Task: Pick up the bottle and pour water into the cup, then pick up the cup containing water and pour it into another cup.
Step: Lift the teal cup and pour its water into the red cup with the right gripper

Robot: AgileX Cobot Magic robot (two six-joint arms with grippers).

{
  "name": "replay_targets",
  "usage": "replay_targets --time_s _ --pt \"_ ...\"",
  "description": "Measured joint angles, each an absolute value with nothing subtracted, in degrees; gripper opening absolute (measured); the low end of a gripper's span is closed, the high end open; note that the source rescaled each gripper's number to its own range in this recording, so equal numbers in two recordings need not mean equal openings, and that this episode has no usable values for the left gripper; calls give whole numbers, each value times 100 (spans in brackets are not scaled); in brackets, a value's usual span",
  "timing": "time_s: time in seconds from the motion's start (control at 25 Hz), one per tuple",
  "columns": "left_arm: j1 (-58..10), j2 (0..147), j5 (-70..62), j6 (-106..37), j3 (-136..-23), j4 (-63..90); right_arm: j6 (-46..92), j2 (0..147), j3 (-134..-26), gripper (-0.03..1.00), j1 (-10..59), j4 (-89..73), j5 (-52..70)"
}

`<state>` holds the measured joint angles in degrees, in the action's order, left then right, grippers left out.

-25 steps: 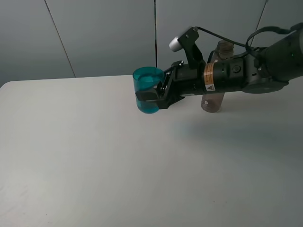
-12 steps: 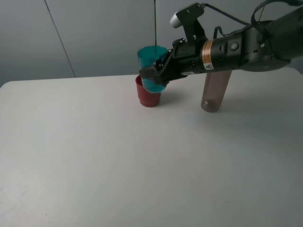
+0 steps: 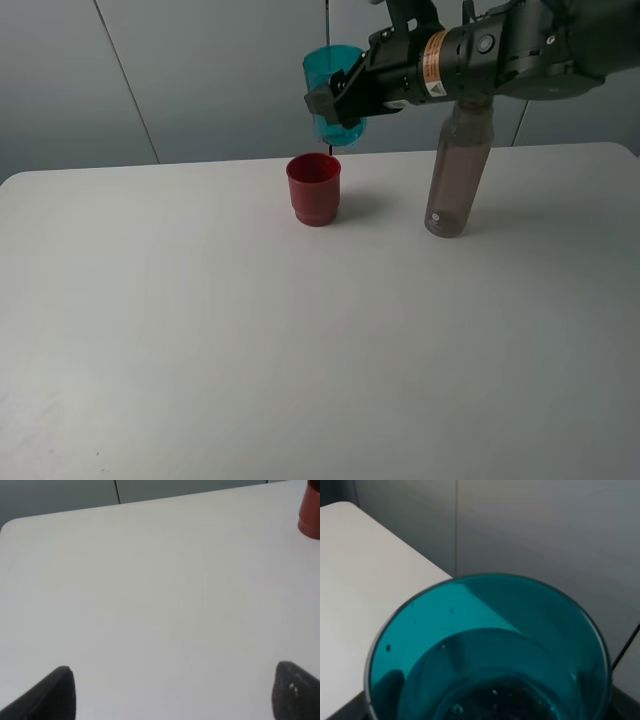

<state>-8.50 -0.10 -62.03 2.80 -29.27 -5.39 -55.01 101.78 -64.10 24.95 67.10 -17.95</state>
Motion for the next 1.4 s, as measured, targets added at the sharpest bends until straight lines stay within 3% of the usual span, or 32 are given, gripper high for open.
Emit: replay_targets --time_s 0.72,1.4 --pt "-850 -10 -6203 269 -2927 -539 -5456 11043 -7408 20 2505 7049 -1260" --pt "-850 -10 -6203 269 -2927 -539 -4857 11320 -7447 20 2505 7521 -991"
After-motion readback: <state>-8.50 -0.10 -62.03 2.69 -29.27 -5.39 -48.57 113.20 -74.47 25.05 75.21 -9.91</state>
